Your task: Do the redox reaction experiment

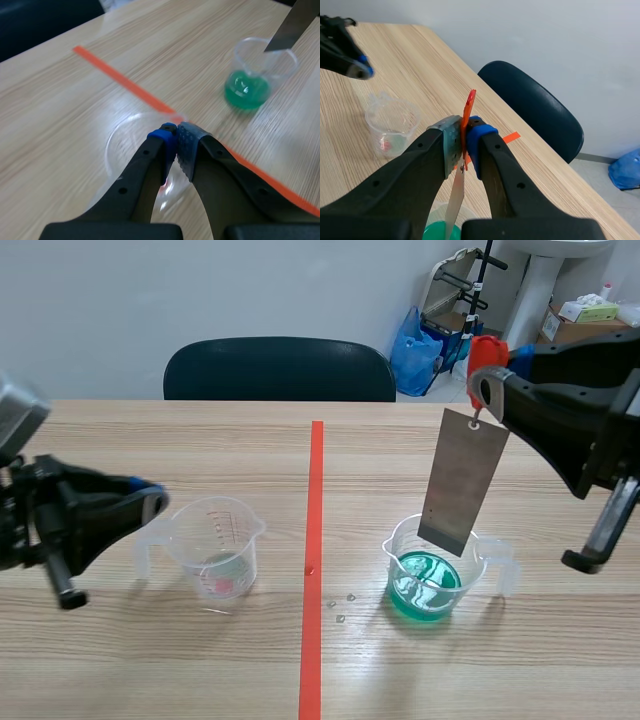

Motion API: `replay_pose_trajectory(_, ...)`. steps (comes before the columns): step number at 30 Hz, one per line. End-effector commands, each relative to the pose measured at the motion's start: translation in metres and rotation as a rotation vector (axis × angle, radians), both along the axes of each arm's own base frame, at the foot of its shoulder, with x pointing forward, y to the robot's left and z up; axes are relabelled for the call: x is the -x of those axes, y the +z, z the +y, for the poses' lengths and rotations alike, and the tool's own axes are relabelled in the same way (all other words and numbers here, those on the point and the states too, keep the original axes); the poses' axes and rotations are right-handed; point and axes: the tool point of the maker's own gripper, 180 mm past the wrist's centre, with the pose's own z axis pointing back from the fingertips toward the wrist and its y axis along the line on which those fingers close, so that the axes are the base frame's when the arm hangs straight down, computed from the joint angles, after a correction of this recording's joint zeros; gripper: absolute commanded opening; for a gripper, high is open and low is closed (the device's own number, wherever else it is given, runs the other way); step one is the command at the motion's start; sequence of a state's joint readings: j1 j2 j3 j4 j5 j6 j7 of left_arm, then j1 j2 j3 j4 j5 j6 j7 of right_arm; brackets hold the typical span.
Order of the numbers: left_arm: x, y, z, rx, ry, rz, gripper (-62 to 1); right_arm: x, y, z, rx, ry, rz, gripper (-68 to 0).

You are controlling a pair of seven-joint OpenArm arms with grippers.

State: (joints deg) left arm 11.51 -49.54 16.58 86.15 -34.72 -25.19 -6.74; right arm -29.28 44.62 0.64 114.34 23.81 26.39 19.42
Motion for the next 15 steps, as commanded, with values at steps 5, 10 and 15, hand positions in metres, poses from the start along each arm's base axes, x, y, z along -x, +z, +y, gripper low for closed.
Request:
replay_pose_trajectory(5,0.048,-0.018,0.045,-0.011,0.088,0.034,-58.2,0.001,0.011,0.003,-0.016,0.018,-0.032,-65.6)
replay_pose_trajectory(10,0.101,-0.025,0.071,-0.017,0.149,0.056,-58.2,0.001,0.011,0.003,-0.016,0.018,-0.031,-65.6)
replay_pose_trajectory(15,0.150,-0.029,0.087,-0.046,0.209,0.078,-58.2,0.001,0.011,0.003,-0.014,0.017,-0.030,-65.6)
